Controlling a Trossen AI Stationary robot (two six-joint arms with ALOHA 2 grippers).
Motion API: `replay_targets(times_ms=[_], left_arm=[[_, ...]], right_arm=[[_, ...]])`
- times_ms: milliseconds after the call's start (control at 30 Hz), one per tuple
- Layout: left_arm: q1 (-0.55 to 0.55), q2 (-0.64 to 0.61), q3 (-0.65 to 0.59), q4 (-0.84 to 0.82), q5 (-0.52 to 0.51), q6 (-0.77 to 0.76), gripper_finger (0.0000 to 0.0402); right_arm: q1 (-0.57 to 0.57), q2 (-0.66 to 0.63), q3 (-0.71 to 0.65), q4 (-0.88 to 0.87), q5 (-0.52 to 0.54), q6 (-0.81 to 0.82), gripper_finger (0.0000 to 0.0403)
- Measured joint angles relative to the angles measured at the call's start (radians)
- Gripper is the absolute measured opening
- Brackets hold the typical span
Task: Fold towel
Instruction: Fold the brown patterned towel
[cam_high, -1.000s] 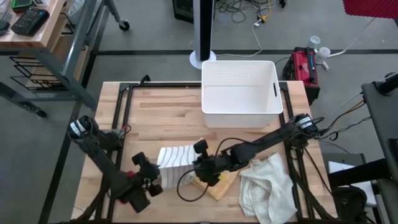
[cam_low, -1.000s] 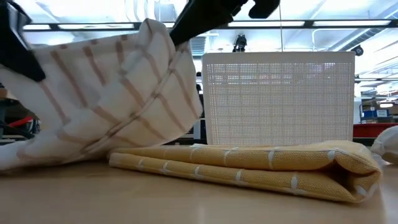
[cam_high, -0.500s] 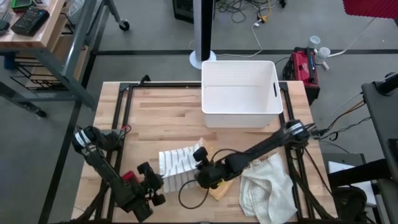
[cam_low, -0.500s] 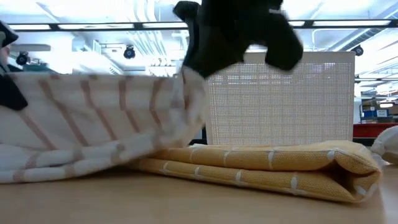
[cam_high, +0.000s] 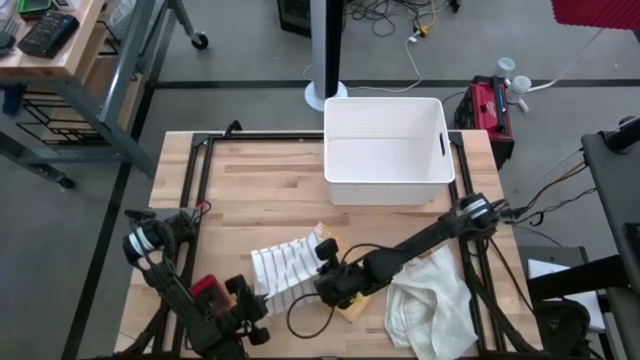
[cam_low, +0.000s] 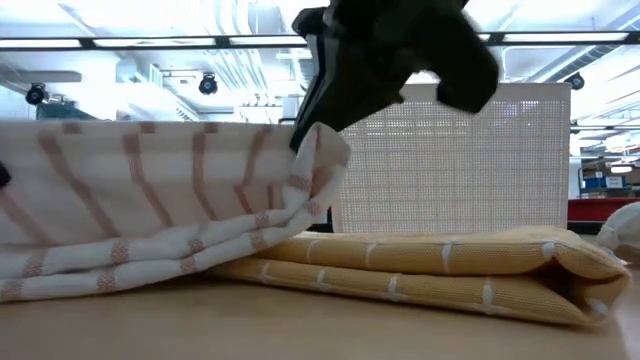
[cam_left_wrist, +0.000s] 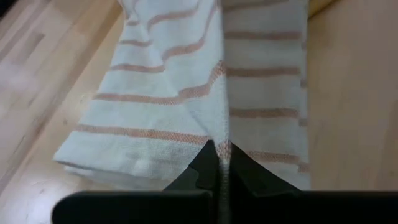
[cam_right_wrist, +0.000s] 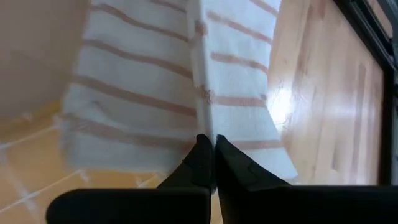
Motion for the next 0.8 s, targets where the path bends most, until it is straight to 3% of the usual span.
replay_targets(times_ms=[467, 667, 800], left_arm=[[0.003, 0.026, 0.048, -0.009, 0.028, -0.018, 0.0000], [-0.010, 0.028, 0.052, 0.062, 0.179, -0.019, 0.0020], [0.000, 0.027, 0.053, 0.079, 0.165, -0.022, 0.0055]], right_arm=[[0.056, -0.038, 0.000, -0.015, -0.117, 0.050, 0.0005], [0.063, -0.028, -0.006, -0.091, -0.233, 0.105, 0.0055], [0.079, -0.030, -0.011, -0.108, -0.240, 0.164, 0.0103]])
